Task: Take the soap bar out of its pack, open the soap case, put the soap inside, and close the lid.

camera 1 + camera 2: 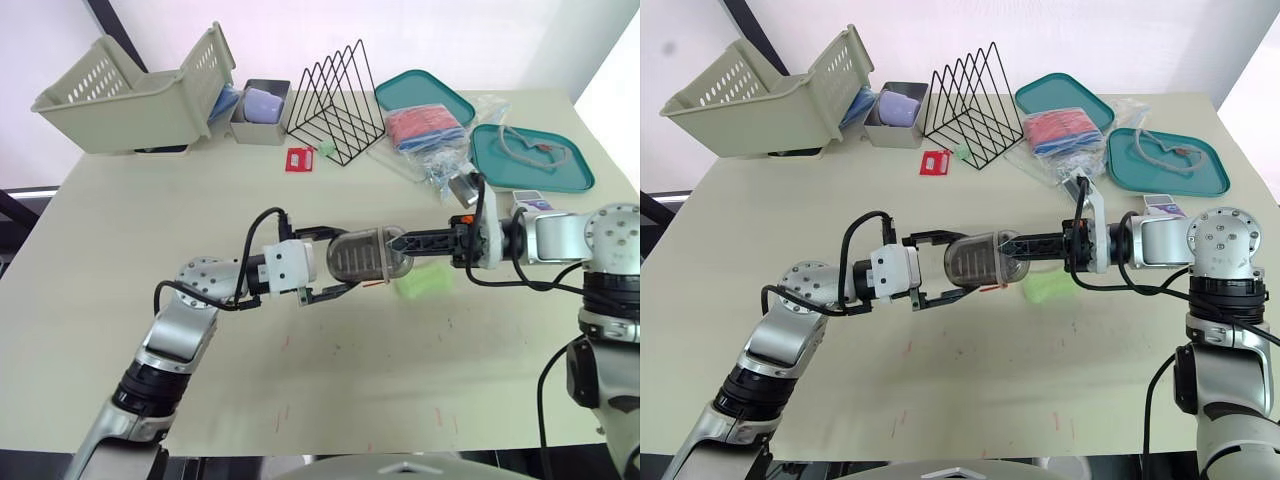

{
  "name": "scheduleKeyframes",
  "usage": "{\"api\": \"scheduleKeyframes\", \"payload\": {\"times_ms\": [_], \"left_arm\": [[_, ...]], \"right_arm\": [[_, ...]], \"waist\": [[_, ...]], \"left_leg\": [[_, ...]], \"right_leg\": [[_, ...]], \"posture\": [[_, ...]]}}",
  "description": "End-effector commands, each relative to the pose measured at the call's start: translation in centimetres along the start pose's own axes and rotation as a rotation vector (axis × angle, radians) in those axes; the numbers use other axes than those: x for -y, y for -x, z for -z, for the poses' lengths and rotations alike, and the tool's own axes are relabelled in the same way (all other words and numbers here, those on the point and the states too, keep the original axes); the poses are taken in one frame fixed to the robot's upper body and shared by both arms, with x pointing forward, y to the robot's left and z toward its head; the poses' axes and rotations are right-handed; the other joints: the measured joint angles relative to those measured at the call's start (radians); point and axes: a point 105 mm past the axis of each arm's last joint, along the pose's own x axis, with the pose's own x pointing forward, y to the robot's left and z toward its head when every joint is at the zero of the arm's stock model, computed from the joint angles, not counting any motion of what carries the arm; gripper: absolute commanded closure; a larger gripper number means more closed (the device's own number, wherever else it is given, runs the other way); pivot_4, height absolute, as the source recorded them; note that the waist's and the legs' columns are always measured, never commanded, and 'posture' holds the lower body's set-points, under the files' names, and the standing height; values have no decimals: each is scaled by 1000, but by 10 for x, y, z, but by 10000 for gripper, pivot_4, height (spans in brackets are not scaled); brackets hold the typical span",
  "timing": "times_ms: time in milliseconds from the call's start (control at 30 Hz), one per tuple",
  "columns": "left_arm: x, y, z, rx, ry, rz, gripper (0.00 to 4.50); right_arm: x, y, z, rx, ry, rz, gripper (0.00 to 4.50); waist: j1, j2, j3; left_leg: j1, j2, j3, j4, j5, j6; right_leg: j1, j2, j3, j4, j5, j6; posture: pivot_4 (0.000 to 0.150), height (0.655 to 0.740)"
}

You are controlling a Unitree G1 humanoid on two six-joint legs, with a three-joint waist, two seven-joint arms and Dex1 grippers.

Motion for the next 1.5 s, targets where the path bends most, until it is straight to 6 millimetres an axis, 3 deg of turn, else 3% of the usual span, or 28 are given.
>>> {"api": "scheduleKeyframes", "payload": {"times_ms": [33, 233, 333, 467, 1267, 1500], "left_arm": [[-4, -1, -13, 35, -44, -18, 10303], [-3, -1, -13, 31, -44, -16, 10303], [-3, -1, -13, 30, -44, -16, 10285], [-3, -1, -13, 29, -45, -17, 10285], [1, 2, -11, 17, -15, -19, 10285], [-1, 6, -9, 3, 8, -25, 10285]], "right_arm": [[-10, 0, -1, -12, 29, -33, 0], [-9, -1, -1, -10, 18, -34, 0], [-7, -1, -1, -9, 11, -29, 6396], [-5, -1, 0, -9, 2, -23, 25528], [-17, 9, -1, 19, -107, -208, 25751], [-1, 35, -6, 83, -133, -86, 25751]], "waist": [[0, 0, 0], [0, 0, 0], [0, 0, 0], [0, 0, 0], [-1, 0, 0], [1, 0, 0]], "left_leg": [[0, 0, 0, 0, 0, 0], [0, 0, 0, 0, 0, 0], [0, 0, 0, 0, 0, 0], [0, 0, 0, -1, 0, 0], [0, 0, 0, -1, 0, 0], [0, 0, 0, -1, 0, 0]], "right_leg": [[0, 0, 0, 0, 0, 0], [0, 0, 0, 0, 0, 0], [0, 0, 0, 0, 0, 0], [0, 0, 0, 0, 0, 0], [0, 0, 0, -1, 0, 0], [0, 0, 0, -1, 0, 0]], "posture": [[1500, 7400], [1500, 7400], [1500, 7400], [1500, 7400], [1500, 7400], [1500, 7400]]}}
